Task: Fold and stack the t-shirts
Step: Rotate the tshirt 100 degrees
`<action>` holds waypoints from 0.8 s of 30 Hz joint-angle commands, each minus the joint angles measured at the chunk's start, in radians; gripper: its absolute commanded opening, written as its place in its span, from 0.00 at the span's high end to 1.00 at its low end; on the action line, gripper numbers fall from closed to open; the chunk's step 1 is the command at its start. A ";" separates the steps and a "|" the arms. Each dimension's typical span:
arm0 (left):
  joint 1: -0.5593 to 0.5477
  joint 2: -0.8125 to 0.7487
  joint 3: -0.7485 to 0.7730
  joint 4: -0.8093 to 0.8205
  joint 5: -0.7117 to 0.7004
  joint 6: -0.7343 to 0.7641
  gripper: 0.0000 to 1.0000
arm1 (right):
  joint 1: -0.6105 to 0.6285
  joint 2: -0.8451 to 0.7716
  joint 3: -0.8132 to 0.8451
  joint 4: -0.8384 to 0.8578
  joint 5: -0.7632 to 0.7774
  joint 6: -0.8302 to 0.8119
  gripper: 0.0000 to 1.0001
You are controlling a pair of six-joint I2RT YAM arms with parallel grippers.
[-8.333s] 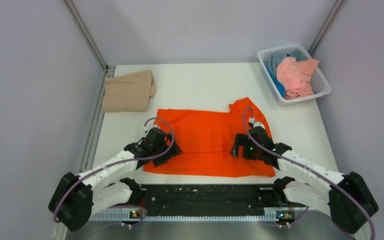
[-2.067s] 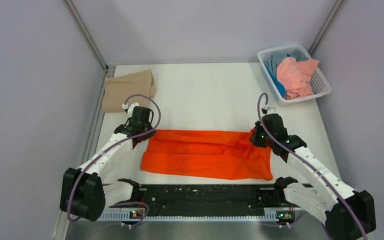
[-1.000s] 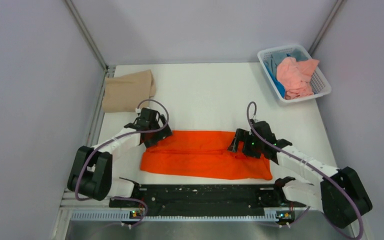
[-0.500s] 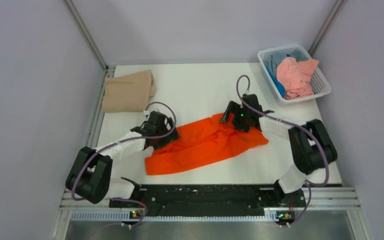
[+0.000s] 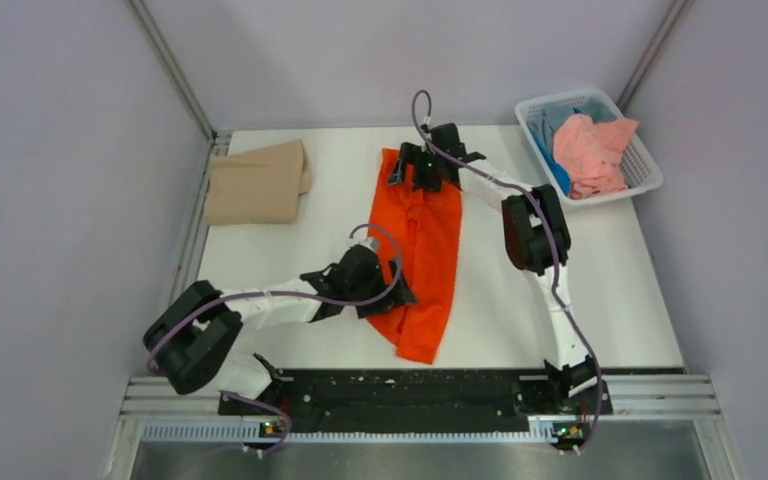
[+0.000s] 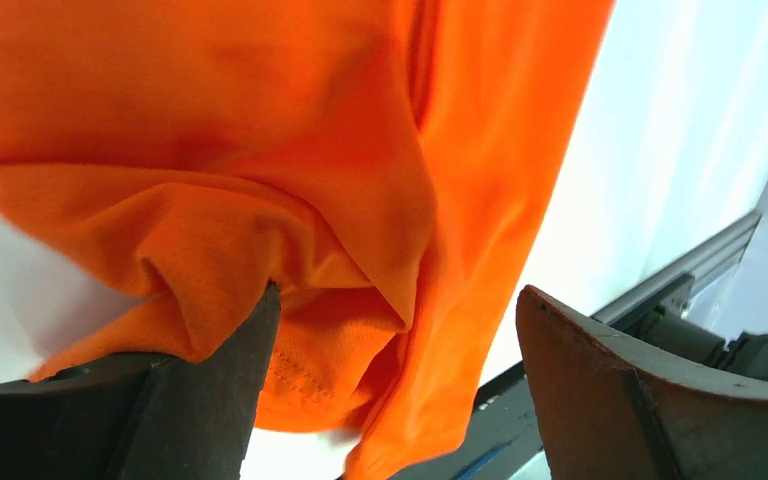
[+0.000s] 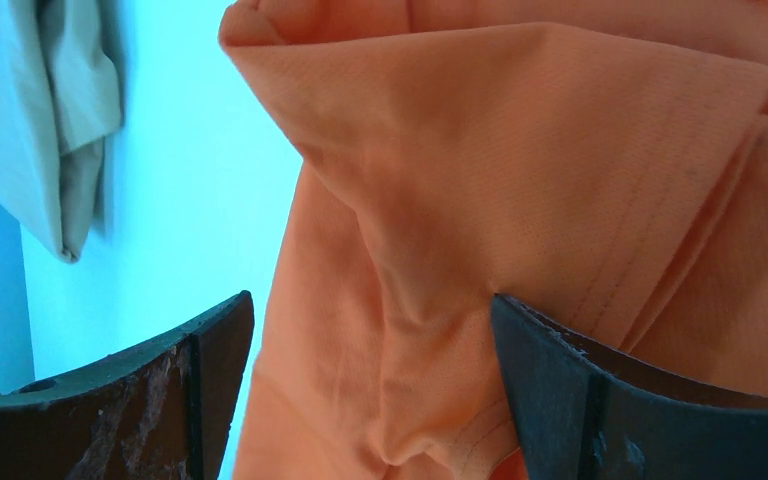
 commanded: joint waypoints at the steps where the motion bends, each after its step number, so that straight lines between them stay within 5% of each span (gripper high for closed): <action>1: -0.149 0.199 0.118 -0.072 0.049 0.003 0.07 | 0.049 0.185 0.076 -0.080 0.015 -0.044 0.12; 8: -0.291 0.267 0.353 -0.281 -0.047 0.103 0.08 | 0.034 0.296 0.441 -0.180 0.076 -0.030 0.12; 14: -0.370 0.049 0.304 -0.433 -0.009 0.200 0.07 | -0.016 0.202 0.480 -0.211 0.045 -0.036 0.12; 18: -0.395 -0.125 0.190 -0.396 0.049 0.195 0.07 | -0.032 0.078 0.465 -0.271 0.061 -0.128 0.09; 24: -0.368 -0.222 0.194 -0.519 -0.370 0.106 0.01 | -0.034 -0.183 0.308 -0.298 0.133 -0.227 0.05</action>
